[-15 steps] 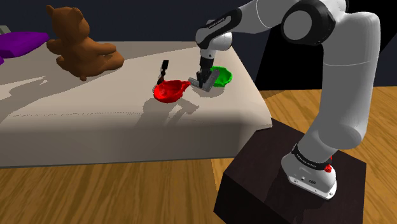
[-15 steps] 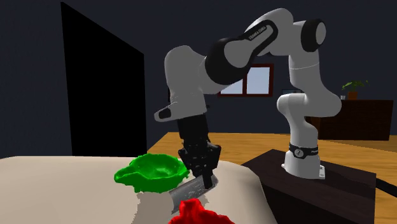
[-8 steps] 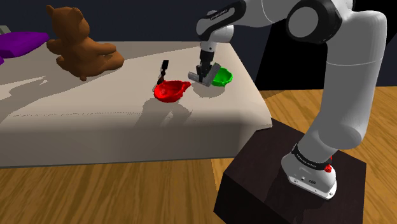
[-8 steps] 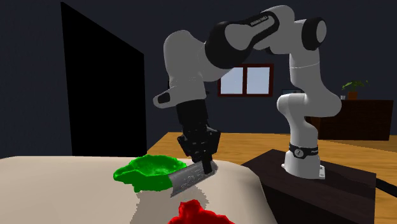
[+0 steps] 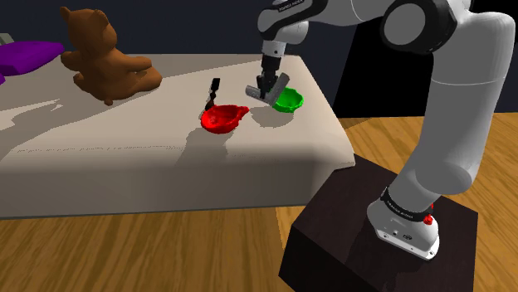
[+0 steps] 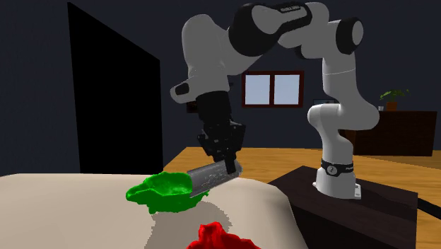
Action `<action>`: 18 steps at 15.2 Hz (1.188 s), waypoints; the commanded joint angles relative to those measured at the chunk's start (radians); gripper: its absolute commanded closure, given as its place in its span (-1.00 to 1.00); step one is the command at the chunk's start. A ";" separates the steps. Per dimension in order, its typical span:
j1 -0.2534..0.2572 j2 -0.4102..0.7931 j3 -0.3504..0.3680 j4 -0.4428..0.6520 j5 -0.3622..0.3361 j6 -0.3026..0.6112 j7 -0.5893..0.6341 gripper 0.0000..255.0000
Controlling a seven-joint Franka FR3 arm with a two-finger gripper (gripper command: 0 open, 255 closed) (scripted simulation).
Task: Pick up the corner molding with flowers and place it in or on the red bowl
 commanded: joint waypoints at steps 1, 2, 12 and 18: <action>0.000 -0.008 -0.001 0.017 -0.005 -0.024 0.008 1.00; 0.000 -0.011 -0.002 0.025 -0.007 -0.035 0.012 1.00; 0.058 0.134 0.044 0.281 0.004 -0.109 0.154 1.00; 0.094 0.327 0.078 0.598 0.010 -0.201 0.277 1.00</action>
